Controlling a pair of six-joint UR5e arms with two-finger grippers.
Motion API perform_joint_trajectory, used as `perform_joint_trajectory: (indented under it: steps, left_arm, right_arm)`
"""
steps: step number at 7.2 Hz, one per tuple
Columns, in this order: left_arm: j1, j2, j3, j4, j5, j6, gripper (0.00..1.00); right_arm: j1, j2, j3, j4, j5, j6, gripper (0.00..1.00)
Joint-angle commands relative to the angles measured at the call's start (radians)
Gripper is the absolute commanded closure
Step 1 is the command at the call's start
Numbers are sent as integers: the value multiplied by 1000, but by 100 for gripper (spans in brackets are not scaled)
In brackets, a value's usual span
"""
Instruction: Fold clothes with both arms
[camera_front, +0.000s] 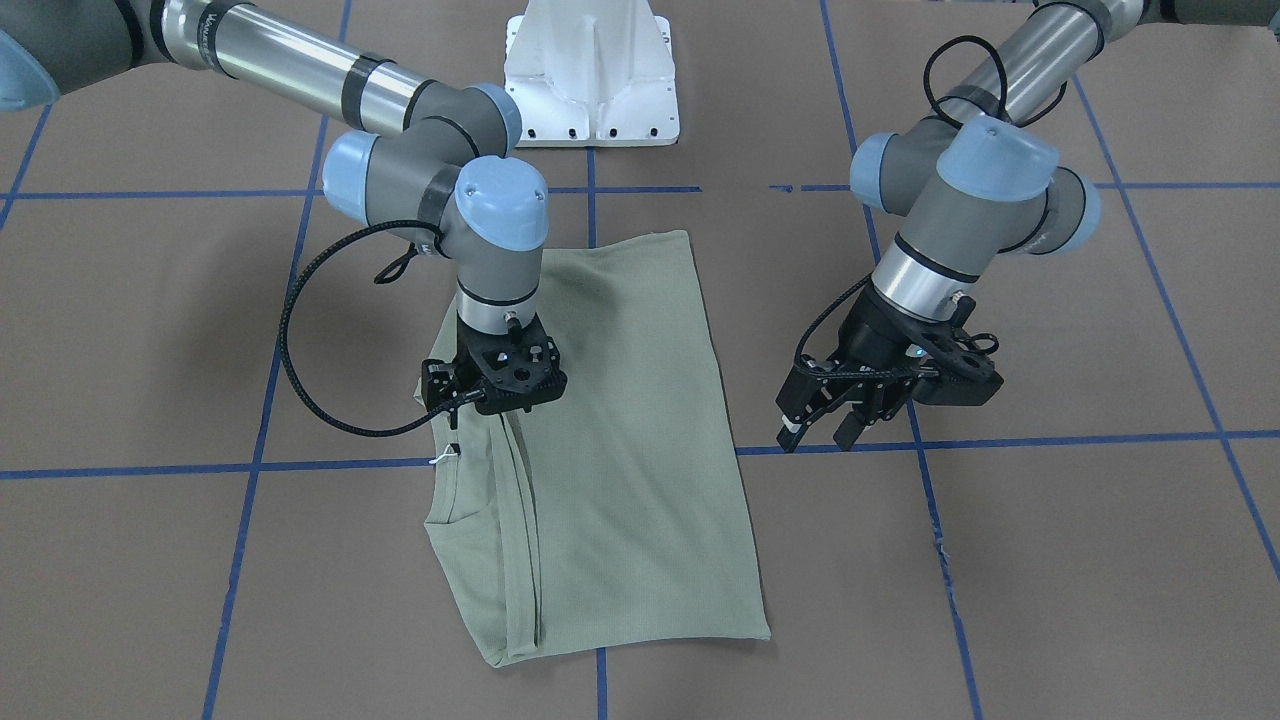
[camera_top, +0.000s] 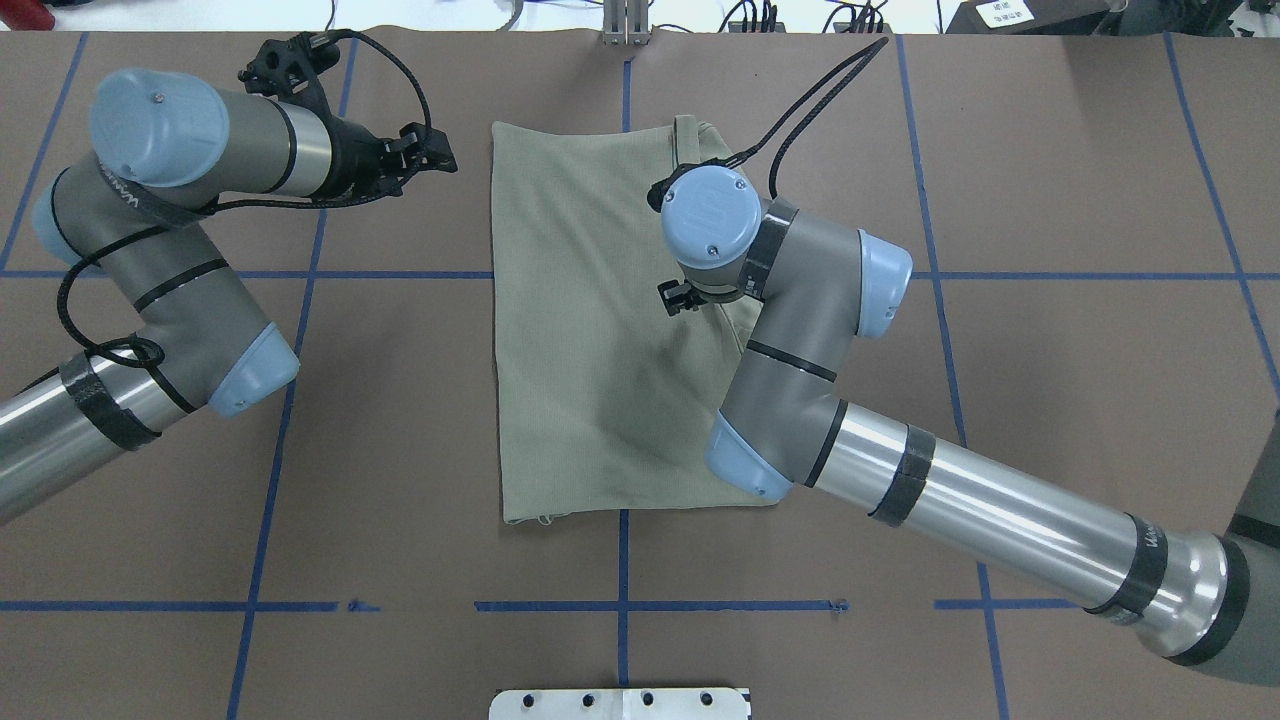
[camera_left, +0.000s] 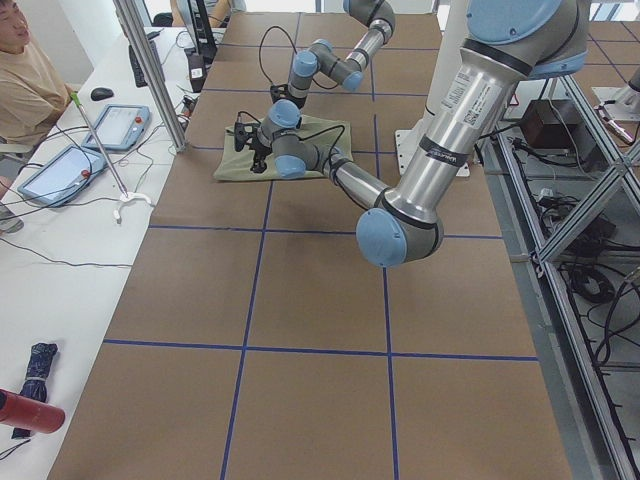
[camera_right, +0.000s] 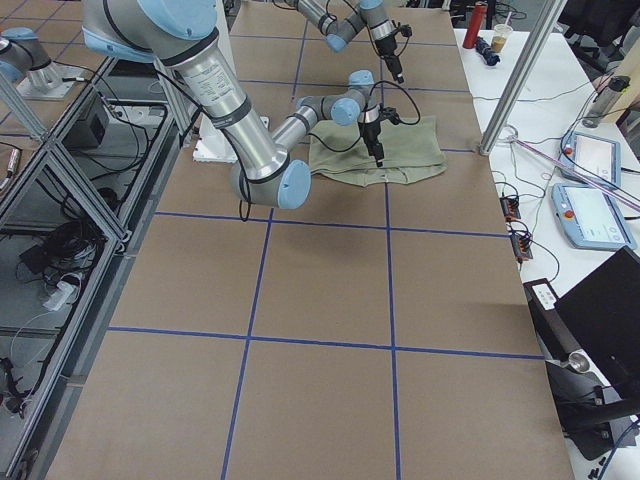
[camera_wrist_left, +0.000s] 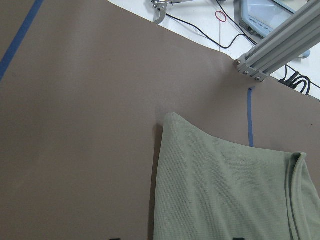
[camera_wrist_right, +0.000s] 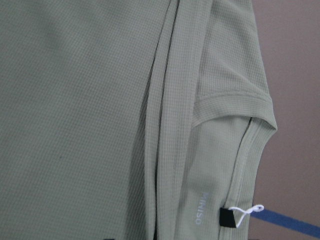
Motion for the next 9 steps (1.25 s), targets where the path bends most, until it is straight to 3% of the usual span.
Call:
perform_joint_trajectory:
  steps: [1, 3, 5, 6, 7, 9]
  left_arm:
    - [1, 1, -1, -1, 0, -9, 20]
    - [1, -1, -2, -1, 0, -10, 20]
    - [1, 1, -16, 2, -2, -10, 20]
    - [1, 1, -31, 28, -2, -10, 20]
    - [4, -1, -44, 41, -3, -10, 20]
    - [6, -1, -58, 43, -3, -9, 20]
  right_arm:
    - [28, 29, -80, 25, 49, -43, 9]
    - [78, 28, -117, 26, 86, -127, 9]
    - [182, -85, -107, 82, 127, -318, 9]
    - [199, -77, -101, 82, 199, -312, 8]
    - [203, -36, -93, 60, 209, -255, 8]
    - [184, -84, 90, -15, 214, -55, 9]
